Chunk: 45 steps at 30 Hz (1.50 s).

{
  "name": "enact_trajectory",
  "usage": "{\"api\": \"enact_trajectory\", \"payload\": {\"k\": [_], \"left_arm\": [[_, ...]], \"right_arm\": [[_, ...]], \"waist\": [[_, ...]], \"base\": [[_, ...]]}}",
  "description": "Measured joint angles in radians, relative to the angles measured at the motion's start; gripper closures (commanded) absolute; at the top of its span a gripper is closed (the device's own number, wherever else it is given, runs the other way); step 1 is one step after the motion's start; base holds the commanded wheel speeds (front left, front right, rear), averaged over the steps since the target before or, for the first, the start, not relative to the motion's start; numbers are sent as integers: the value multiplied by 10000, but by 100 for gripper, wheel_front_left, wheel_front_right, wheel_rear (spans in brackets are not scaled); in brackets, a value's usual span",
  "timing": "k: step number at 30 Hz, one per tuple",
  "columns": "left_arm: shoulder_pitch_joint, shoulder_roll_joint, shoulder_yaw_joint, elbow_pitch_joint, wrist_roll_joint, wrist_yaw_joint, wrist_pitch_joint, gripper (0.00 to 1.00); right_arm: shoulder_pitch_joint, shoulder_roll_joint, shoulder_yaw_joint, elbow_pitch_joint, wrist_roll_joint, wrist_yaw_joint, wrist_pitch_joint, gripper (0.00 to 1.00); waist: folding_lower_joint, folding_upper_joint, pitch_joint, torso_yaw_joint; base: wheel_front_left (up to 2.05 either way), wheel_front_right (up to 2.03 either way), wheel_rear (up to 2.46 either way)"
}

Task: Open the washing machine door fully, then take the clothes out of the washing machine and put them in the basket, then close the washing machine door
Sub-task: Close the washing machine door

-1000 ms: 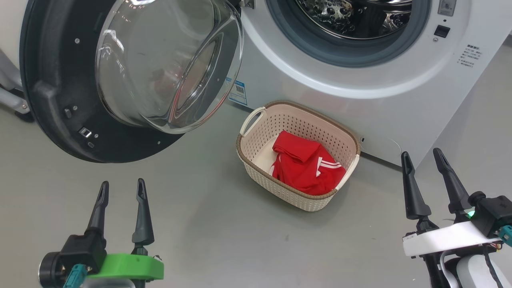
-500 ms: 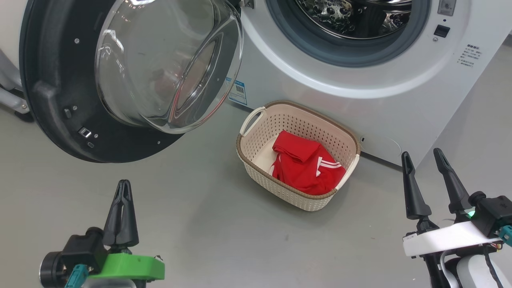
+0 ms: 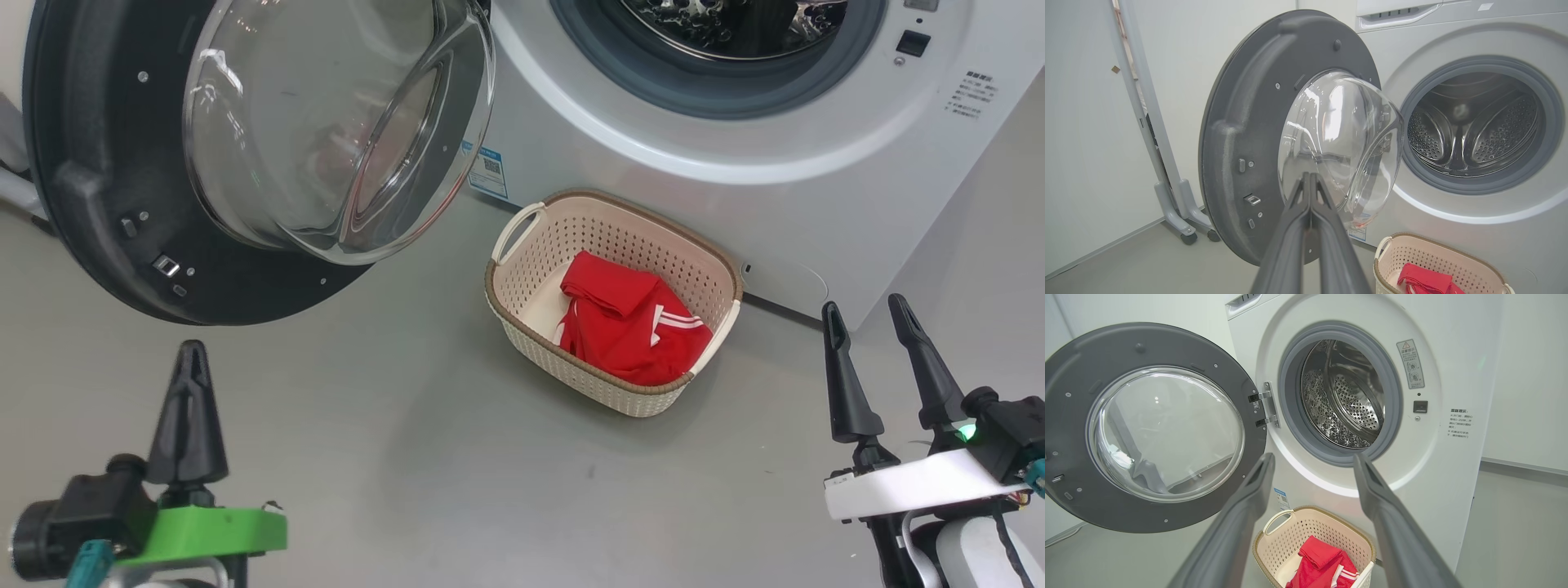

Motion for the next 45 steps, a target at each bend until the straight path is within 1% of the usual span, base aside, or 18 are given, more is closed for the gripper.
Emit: {"api": "enact_trajectory", "payload": {"k": [8,14,18,25,30,31,33,35,37,40,43,45], "left_arm": [[-275,823,1308,-894,-140,0,-2,100],[-1048,1732,2529,-1446,-397,0,144,100],[-1609,2224,3687,-1271,-1233,0,489,100],[-2580,2391,5310,-621,-3104,2,1363,100],[-2980,2537,6261,518,-4146,84,2280,100],[-3221,2508,6487,953,-4690,84,2717,100],[-3580,2418,6828,1358,-5265,84,3097,100],[-3748,2435,7227,1709,-5544,86,3402,100],[-3986,2322,7662,2065,-6128,90,3720,100],[-4726,1856,8487,2757,-7058,94,4138,100],[-5286,1613,9321,3390,-7601,157,4370,100],[-5618,1593,9620,3659,-7915,167,4594,100]], "right_arm": [[-10,-326,82,-424,-102,4,303,0],[-54,-621,59,-640,-161,19,454,0],[-250,-796,63,-713,-180,67,537,0],[-407,-882,21,-727,-173,107,537,0],[-415,-918,-6,-721,-125,109,535,0],[-415,-951,-52,-727,-102,109,533,0],[-417,-995,-48,-729,-86,111,535,0],[-425,-999,19,-748,-86,186,535,0],[-434,-1011,42,-786,-86,188,537,0],[-482,-1045,54,-834,-86,194,541,0],[-529,-1080,71,-838,-86,196,568,0],[-588,-1097,58,-849,-86,196,568,0]], "waist": [[0,0,542,-153],[0,0,1051,-370],[0,0,1345,-556],[0,0,1601,-1010],[0,0,1689,-1268],[0,0,1716,-1335],[0,0,1747,-1374],[0,0,1775,-1434],[0,0,1813,-1496],[0,0,1893,-1581],[0,0,1965,-1686],[0,0,2010,-1765]], "base": [[0,0,0],[0,0,0],[0,0,0],[0,0,0],[0,0,0],[0,0,0],[0,0,0],[0,0,0],[0,0,0],[0,0,0],[0,0,0],[0,0,0]]}}
